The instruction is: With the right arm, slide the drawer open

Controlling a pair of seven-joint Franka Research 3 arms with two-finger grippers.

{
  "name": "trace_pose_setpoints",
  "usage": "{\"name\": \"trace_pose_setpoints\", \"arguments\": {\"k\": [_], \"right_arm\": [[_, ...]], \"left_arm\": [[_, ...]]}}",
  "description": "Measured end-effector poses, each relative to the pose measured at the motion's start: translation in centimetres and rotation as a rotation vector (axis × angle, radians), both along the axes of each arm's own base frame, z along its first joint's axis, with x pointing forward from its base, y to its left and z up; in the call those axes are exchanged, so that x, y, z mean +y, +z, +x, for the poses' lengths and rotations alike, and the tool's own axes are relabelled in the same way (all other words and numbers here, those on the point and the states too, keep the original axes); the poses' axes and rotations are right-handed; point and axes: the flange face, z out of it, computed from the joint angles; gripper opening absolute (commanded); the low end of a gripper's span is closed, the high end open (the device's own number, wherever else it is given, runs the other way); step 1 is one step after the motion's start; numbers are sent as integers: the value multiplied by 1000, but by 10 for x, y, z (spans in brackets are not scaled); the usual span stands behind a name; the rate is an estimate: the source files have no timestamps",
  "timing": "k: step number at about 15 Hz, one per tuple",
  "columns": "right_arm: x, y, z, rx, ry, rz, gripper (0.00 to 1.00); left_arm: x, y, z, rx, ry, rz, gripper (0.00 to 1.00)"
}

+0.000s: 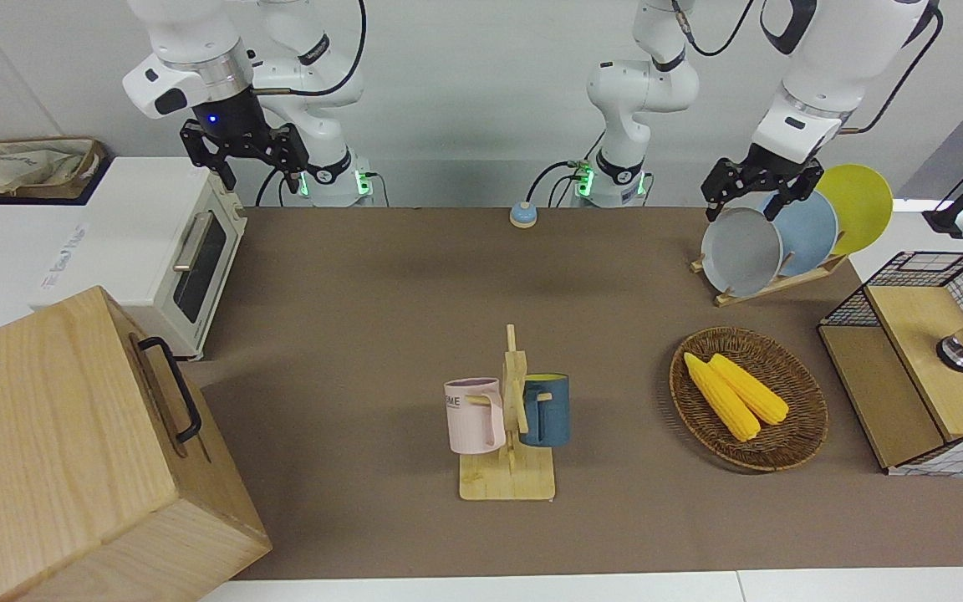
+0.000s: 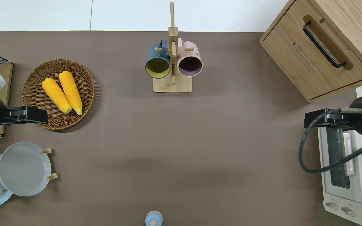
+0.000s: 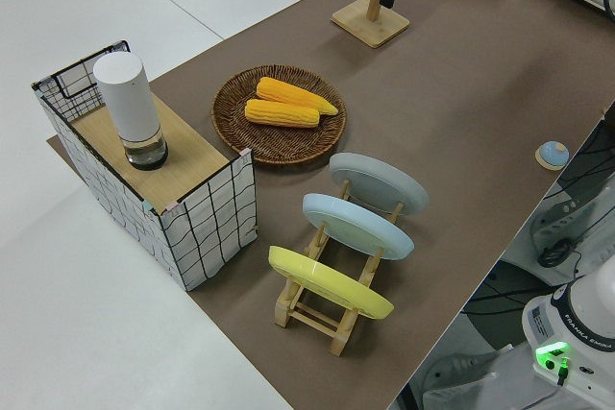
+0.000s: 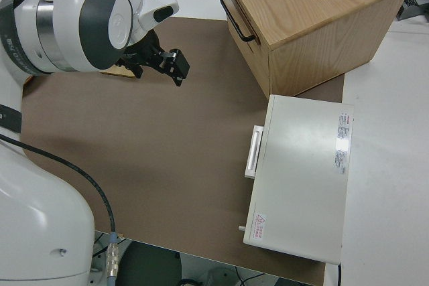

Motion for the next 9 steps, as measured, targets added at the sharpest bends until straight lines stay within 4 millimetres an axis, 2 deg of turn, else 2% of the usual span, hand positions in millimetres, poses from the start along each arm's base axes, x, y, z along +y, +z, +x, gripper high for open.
{"name": "trace_pose_setpoints", "arguments": {"k": [9], "right_arm": [[-5, 1, 1, -7, -8, -13, 983]], "left_arm": [[0, 0, 0, 0, 0, 0, 998]]}}
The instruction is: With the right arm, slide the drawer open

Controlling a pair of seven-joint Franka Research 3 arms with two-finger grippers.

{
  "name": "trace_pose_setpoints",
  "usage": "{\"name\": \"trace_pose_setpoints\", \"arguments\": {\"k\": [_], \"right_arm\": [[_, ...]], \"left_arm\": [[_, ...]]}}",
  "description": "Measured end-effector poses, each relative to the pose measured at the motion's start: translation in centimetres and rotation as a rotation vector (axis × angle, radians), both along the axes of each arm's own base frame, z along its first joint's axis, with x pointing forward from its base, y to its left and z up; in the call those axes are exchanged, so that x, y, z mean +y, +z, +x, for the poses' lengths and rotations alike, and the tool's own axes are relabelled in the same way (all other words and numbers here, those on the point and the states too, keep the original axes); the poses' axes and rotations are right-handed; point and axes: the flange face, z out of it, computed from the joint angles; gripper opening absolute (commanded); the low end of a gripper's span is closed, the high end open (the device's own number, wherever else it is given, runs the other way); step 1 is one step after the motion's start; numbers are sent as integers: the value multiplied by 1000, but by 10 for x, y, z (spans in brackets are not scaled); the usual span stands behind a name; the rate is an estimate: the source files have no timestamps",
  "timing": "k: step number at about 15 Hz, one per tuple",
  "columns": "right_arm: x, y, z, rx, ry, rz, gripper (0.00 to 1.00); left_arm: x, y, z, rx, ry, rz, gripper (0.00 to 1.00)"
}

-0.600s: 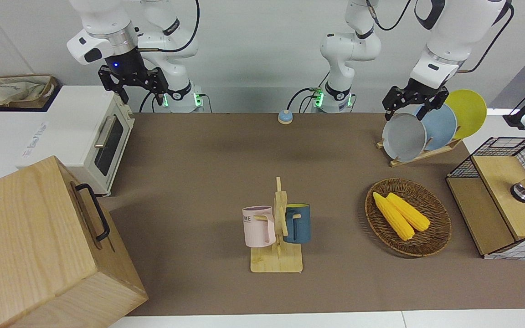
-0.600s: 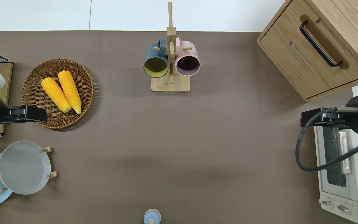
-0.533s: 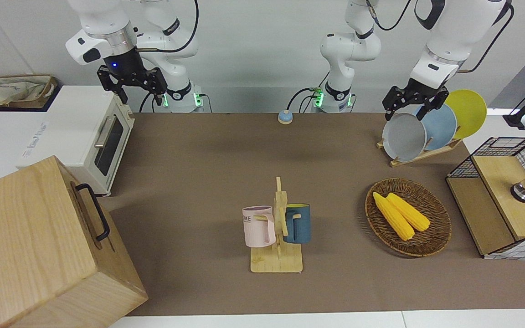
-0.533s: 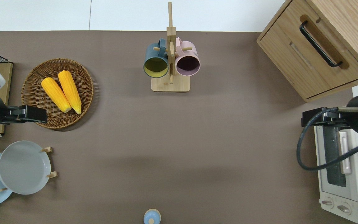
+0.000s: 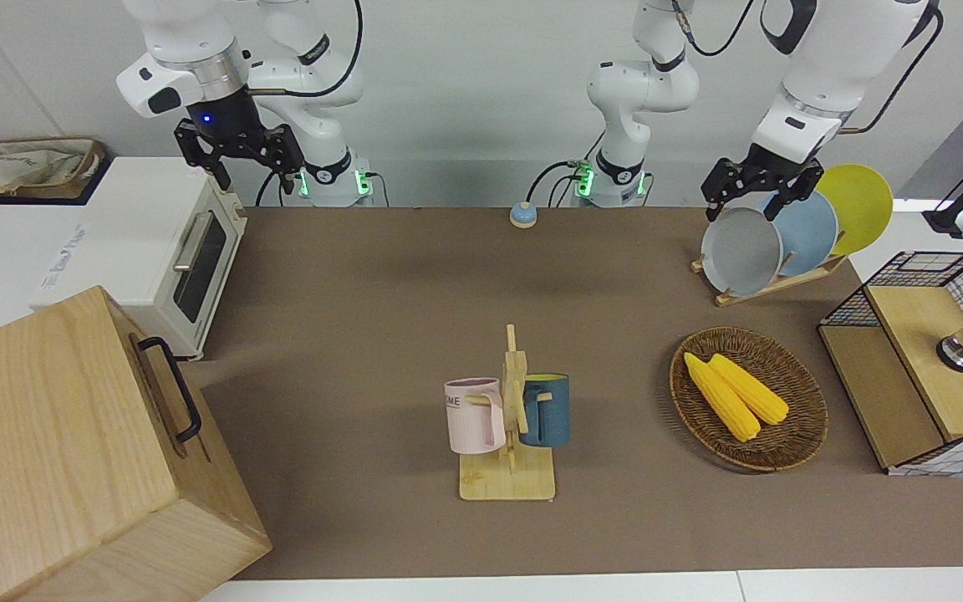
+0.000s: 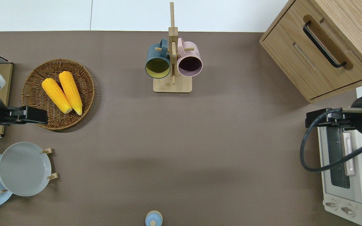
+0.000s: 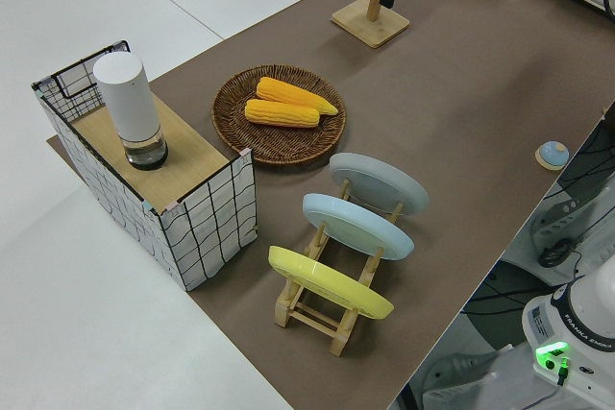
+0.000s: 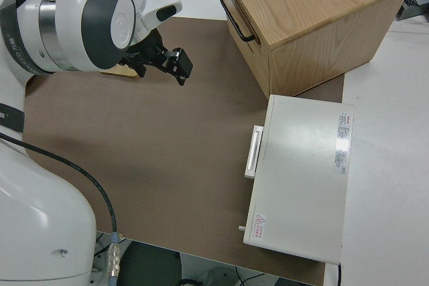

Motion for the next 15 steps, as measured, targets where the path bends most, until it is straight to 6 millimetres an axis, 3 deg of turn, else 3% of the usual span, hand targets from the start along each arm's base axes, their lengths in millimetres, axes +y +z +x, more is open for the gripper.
{"name": "trace_pose_setpoints", "arguments": {"k": [8, 15], "right_arm": [[1, 0, 0, -5, 7, -47, 981], [38, -11, 5, -11, 97, -200, 981]], "left_arm": [[0, 0, 0, 0, 0, 0, 998], [0, 0, 0, 0, 0, 0, 998]]}}
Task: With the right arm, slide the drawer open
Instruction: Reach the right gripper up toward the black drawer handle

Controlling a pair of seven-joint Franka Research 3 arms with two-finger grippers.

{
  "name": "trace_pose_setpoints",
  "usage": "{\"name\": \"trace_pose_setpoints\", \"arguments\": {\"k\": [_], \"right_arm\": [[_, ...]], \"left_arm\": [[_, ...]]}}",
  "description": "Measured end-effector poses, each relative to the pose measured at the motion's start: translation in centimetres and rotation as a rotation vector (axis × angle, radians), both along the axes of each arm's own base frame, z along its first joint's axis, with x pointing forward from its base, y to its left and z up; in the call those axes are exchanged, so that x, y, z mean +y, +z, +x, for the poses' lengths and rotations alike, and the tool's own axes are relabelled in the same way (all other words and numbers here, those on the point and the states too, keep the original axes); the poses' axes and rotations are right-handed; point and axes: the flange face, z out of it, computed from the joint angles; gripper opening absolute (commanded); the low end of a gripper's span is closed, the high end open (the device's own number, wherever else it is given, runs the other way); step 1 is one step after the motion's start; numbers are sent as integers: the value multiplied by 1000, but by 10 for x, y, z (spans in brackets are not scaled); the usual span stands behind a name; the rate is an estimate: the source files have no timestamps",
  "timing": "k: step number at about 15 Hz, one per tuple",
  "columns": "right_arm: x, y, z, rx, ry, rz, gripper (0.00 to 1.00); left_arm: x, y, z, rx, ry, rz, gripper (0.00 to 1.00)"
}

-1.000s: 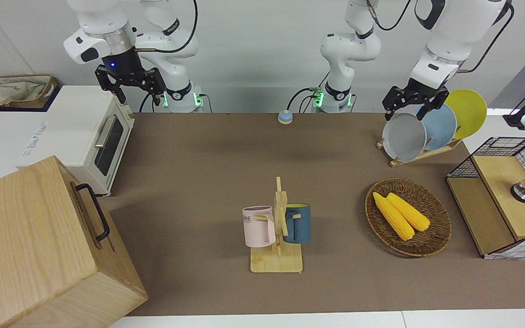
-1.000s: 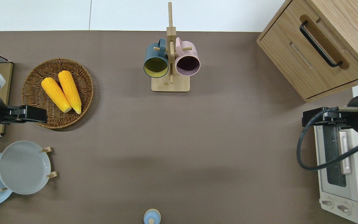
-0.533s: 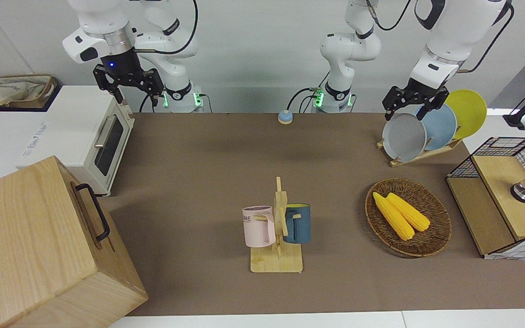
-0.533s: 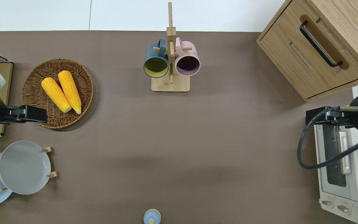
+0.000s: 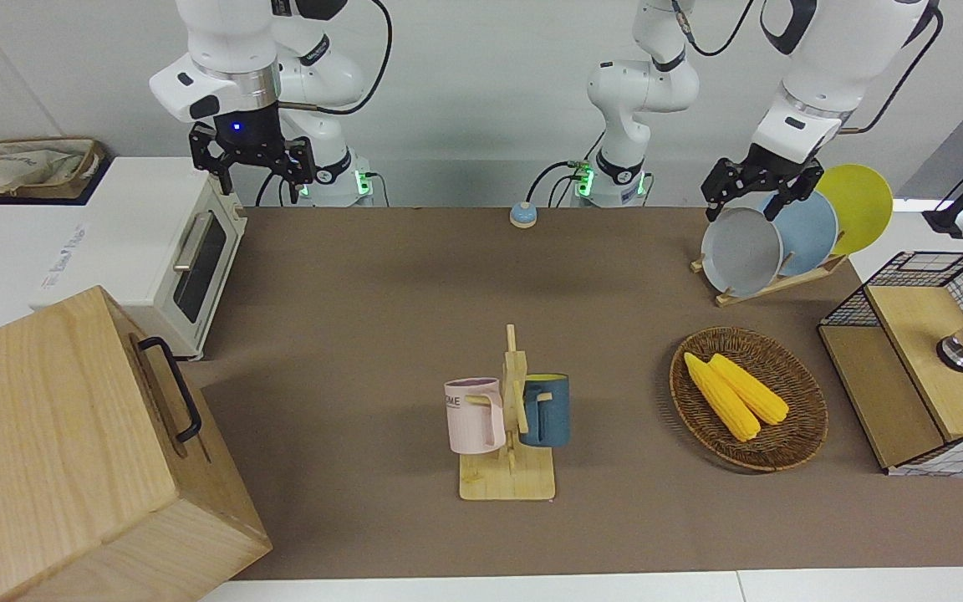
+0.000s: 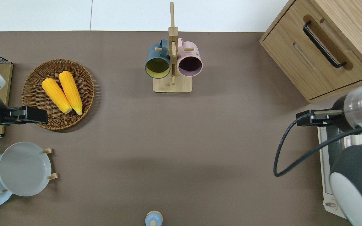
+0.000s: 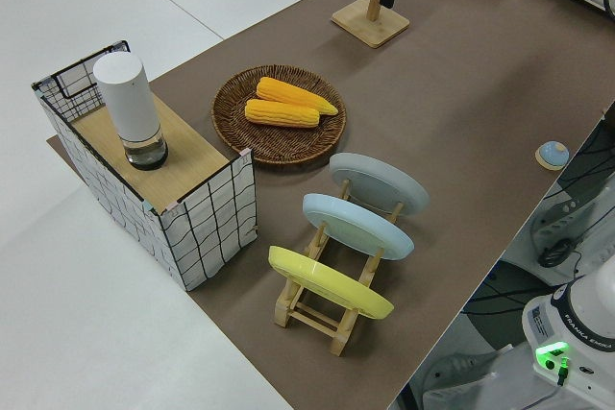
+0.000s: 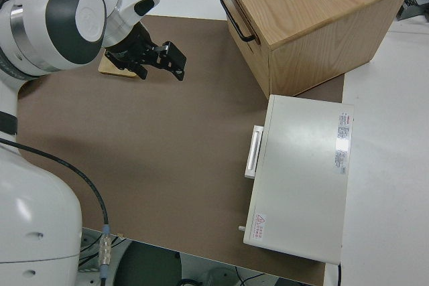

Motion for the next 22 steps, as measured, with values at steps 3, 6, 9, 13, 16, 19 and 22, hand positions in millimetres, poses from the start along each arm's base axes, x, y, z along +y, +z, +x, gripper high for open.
{"name": "trace_pose_setpoints", "arguments": {"k": [3, 6, 9, 13, 16, 19, 22], "right_arm": [[23, -9, 2, 1, 51, -80, 981], [51, -21, 7, -9, 125, -220, 981], [86, -38, 10, -19, 188, -327, 981], [110, -61, 20, -32, 253, -472, 981], [124, -78, 26, -32, 301, -596, 981], [149, -105, 28, -13, 366, -703, 981], [163, -128, 34, -5, 408, -820, 981]], "left_arm": [[0, 0, 0, 0, 0, 0, 998], [0, 0, 0, 0, 0, 0, 998], [0, 0, 0, 0, 0, 0, 998], [0, 0, 0, 0, 0, 0, 995], [0, 0, 0, 0, 0, 0, 998], [0, 0, 0, 0, 0, 0, 995], [0, 0, 0, 0, 0, 0, 998]]}}
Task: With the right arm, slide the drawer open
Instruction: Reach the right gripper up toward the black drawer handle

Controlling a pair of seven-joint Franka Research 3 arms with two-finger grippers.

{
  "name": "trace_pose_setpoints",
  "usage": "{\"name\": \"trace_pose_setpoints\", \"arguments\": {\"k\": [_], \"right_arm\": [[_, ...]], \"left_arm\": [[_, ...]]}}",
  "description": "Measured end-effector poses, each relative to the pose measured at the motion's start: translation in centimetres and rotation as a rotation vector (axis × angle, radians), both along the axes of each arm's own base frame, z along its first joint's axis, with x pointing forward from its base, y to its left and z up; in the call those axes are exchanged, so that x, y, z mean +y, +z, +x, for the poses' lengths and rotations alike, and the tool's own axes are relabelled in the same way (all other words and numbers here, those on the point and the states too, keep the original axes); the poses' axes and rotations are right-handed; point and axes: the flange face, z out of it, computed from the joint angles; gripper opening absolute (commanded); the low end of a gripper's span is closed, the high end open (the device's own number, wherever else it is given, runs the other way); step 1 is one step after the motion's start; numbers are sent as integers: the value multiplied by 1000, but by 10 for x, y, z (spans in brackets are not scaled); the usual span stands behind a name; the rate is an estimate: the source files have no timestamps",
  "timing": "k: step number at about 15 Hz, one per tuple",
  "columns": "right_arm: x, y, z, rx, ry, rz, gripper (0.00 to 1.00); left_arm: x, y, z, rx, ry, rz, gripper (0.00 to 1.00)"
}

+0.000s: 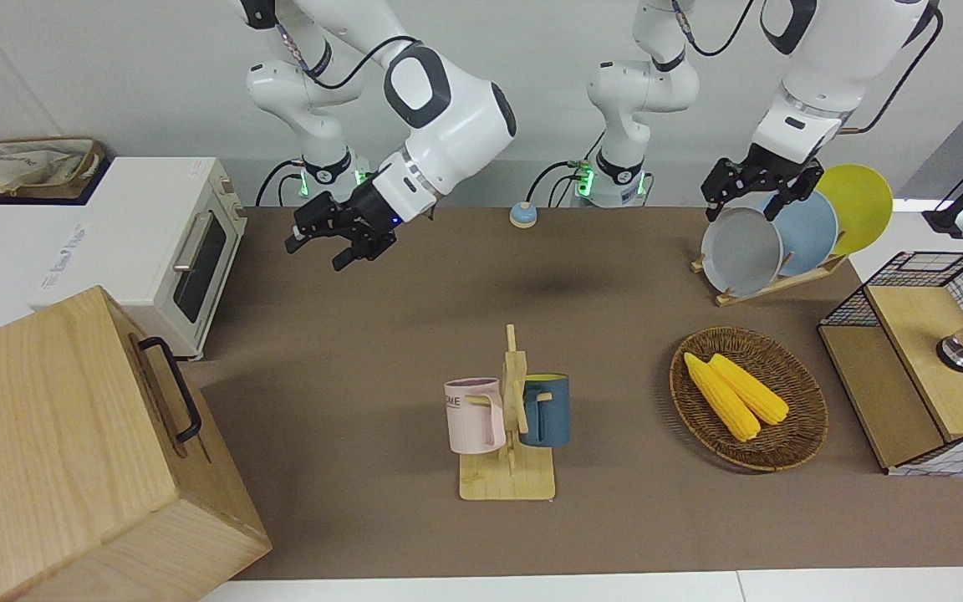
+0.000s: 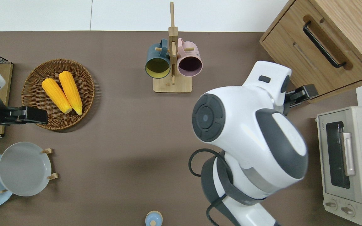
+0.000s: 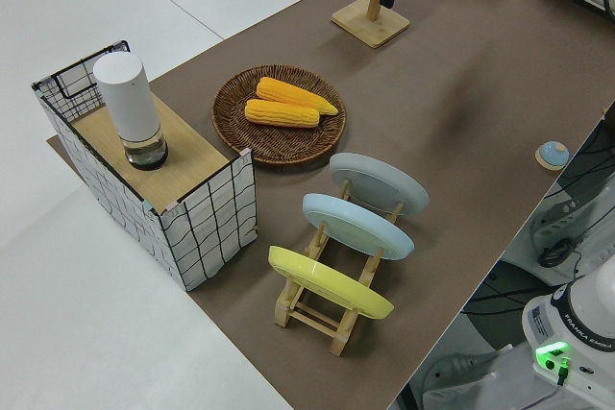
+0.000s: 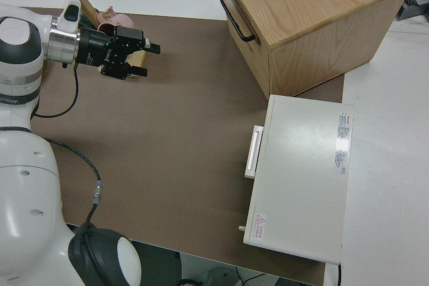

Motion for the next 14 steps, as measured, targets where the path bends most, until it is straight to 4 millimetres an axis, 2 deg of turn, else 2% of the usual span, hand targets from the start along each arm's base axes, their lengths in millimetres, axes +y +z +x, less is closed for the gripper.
{"name": "trace_pose_setpoints", "arguments": {"k": [4, 7, 14], "right_arm": [[10, -37, 11, -2, 23, -166, 983], [4, -43, 18, -28, 30, -236, 983], [-31, -55, 30, -23, -4, -310, 983]], "left_arm": [[0, 0, 0, 0, 0, 0, 998], [0, 0, 0, 0, 0, 0, 998], [0, 0, 0, 0, 0, 0, 995]]}}
